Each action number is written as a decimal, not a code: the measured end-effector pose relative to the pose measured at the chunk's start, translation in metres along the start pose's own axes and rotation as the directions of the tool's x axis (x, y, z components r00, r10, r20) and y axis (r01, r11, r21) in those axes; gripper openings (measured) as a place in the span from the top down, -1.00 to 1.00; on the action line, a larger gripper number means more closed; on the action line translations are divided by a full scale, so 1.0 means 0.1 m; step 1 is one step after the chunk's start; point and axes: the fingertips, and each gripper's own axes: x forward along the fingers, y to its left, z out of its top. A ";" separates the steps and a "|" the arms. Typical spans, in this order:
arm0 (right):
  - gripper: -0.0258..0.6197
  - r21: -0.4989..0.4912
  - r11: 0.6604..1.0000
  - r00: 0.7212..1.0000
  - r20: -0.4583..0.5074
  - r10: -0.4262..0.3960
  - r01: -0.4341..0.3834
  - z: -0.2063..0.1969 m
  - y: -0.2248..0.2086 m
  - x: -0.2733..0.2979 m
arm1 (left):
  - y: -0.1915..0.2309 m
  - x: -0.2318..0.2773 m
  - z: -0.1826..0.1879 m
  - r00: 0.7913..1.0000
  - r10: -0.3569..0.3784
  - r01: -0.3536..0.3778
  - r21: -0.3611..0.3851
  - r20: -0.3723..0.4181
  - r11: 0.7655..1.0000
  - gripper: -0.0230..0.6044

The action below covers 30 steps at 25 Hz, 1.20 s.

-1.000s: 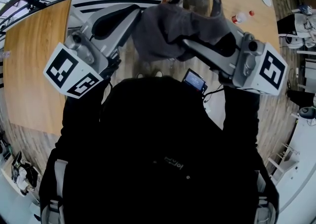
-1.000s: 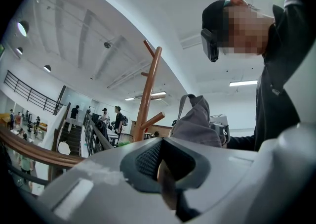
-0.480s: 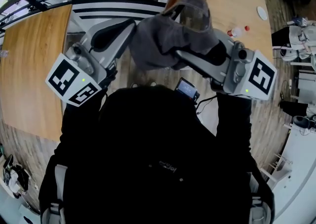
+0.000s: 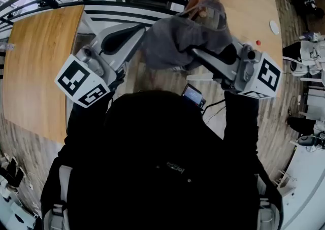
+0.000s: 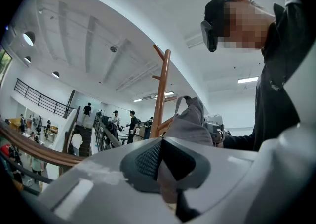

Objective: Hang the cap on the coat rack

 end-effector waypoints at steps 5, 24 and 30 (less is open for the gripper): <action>0.83 0.018 1.000 1.000 -0.001 0.015 -0.015 -0.03 -0.02 -0.02 | -0.02 0.00 0.01 1.000 0.008 -0.008 0.003 0.000 1.000 0.92; 0.83 0.121 0.993 0.999 0.035 0.009 -0.013 -0.20 -0.29 -0.03 | 0.07 0.00 0.01 0.999 0.045 -0.045 -0.017 -0.012 0.999 0.92; 0.83 0.142 0.990 0.999 0.032 0.011 -0.015 -0.32 -0.36 -0.01 | 0.03 0.03 -0.09 0.999 0.037 -0.037 -0.021 -0.019 0.999 0.92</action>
